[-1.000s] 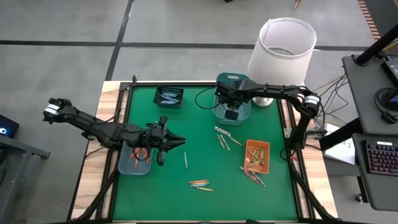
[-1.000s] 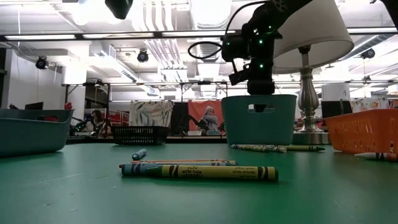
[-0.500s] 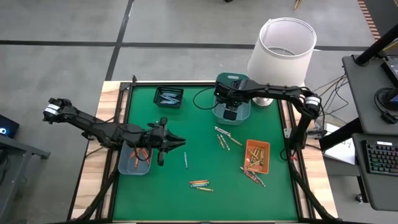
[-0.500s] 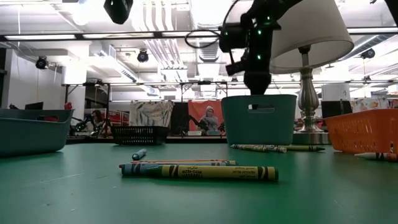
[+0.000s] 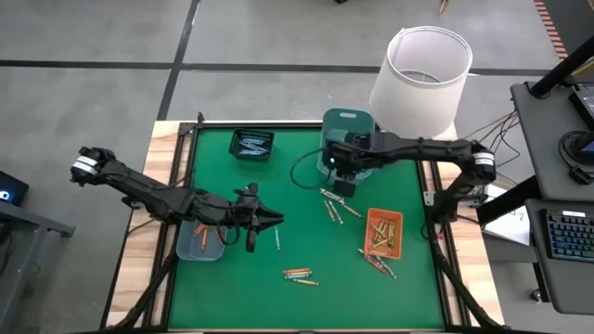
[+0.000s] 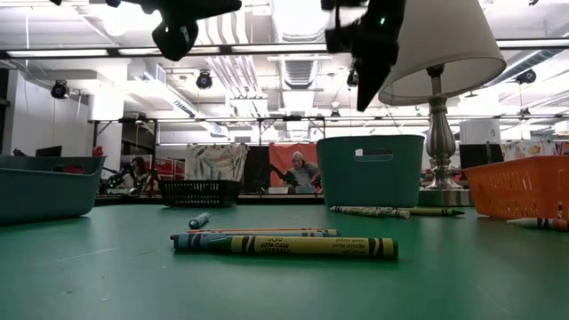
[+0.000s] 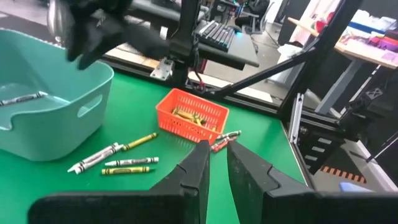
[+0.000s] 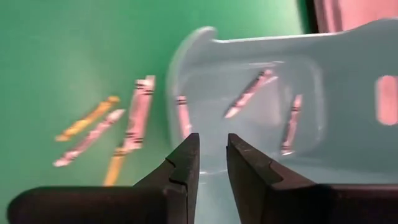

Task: Sort crayons
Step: Put the green crayon into the orange bin

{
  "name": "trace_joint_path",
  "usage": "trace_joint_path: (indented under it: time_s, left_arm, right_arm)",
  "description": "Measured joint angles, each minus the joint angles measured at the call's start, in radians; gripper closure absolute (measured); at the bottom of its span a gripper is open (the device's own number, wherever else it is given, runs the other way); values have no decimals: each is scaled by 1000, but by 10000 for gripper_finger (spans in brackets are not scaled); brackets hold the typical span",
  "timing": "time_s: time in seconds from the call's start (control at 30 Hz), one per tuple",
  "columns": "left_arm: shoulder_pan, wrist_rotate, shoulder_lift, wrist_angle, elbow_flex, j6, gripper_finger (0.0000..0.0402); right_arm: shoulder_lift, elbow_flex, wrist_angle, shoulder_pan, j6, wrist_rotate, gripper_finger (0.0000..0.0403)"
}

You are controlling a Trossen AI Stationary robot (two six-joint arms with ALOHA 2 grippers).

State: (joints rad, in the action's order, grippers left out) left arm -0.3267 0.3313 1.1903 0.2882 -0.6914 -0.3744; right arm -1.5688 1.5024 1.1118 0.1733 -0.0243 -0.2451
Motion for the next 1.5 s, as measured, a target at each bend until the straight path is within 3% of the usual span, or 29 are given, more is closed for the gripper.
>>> trace_joint_path:
  time_s: [0.2,0.63,0.87,1.07,1.33,1.5]
  left_arm:
    - [0,0,16,7,0,-10,363]
    - [0,0,2,9,0,25,363]
    - [0,0,-43,1,0,93,363]
    - [0,0,-108,-4,0,176,363]
    - [2,3,-162,-7,0,307,363]
    - [2,99,-173,-4,0,372,363]
  right_arm:
    - [28,-2,8,-109,-230,98,329]
    - [-52,-31,-124,-294,-507,88,344]
    - [-155,-39,-157,-306,-565,87,341]
    - [-245,-39,-150,-306,-610,87,315]
    - [-297,-39,-141,-300,-688,86,307]
    - [-307,-39,-133,-288,-758,46,307]
